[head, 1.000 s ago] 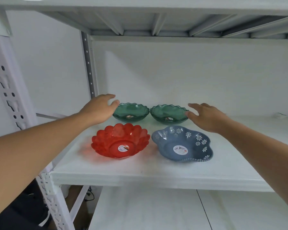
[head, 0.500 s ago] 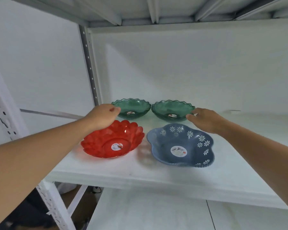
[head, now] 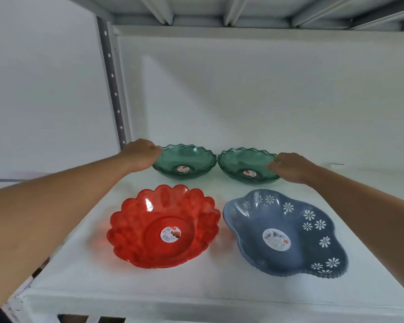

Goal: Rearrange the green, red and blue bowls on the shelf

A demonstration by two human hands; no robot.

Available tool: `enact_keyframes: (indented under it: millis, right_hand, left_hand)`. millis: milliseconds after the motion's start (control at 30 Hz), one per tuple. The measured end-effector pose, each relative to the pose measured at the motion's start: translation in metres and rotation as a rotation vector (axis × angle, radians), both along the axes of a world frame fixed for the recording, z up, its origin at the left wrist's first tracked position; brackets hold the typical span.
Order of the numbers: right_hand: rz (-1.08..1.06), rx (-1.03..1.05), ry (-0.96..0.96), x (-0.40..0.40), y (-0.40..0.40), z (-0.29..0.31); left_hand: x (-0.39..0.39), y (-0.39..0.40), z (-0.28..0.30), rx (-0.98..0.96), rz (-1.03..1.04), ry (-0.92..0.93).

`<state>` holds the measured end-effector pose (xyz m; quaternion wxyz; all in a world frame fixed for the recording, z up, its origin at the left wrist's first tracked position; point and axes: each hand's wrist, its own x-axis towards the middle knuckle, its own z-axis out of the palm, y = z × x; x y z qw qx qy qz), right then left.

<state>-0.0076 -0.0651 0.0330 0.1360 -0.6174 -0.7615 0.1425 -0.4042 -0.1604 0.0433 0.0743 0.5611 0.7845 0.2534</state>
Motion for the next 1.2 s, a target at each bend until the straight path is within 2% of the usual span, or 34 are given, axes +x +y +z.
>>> enact_keyframes:
  millis: [167,267,367,533,633,733,867,1200]
  right_hand:
    - [-0.126,0.008,0.028,-0.002,0.035,-0.005]
    - [-0.24,-0.039,0.071,0.0,0.052,-0.014]
    - [-0.322,-0.114,0.208,0.0,0.065,-0.026]
    - [-0.389,-0.128,0.374,0.001,0.081,-0.044]
    - [-0.405,-0.198,0.569,0.002,0.084,-0.048]
    - [-0.501,-0.254,0.691,0.002,0.085,-0.046]
    - [-0.548,-0.204,0.772,0.02,0.084,-0.036]
    - [-0.465,-0.099,0.728,0.119,0.059,-0.024]
  left_hand:
    - [-0.02,0.037,-0.011,-0.014,-0.014,-0.022]
    - [-0.025,0.05,-0.027,-0.045,0.066,-0.194]
    - [-0.022,0.062,-0.04,-0.118,0.096,-0.358]
    - [-0.015,0.079,-0.049,-0.095,0.138,-0.613]
    - [-0.013,0.082,-0.048,-0.103,0.131,-0.74]
    - [-0.012,0.085,-0.044,-0.07,0.138,-0.8]
    - [-0.003,0.092,-0.034,-0.059,0.114,-0.811]
    - [0.094,0.08,0.001,-0.028,-0.047,-0.764]
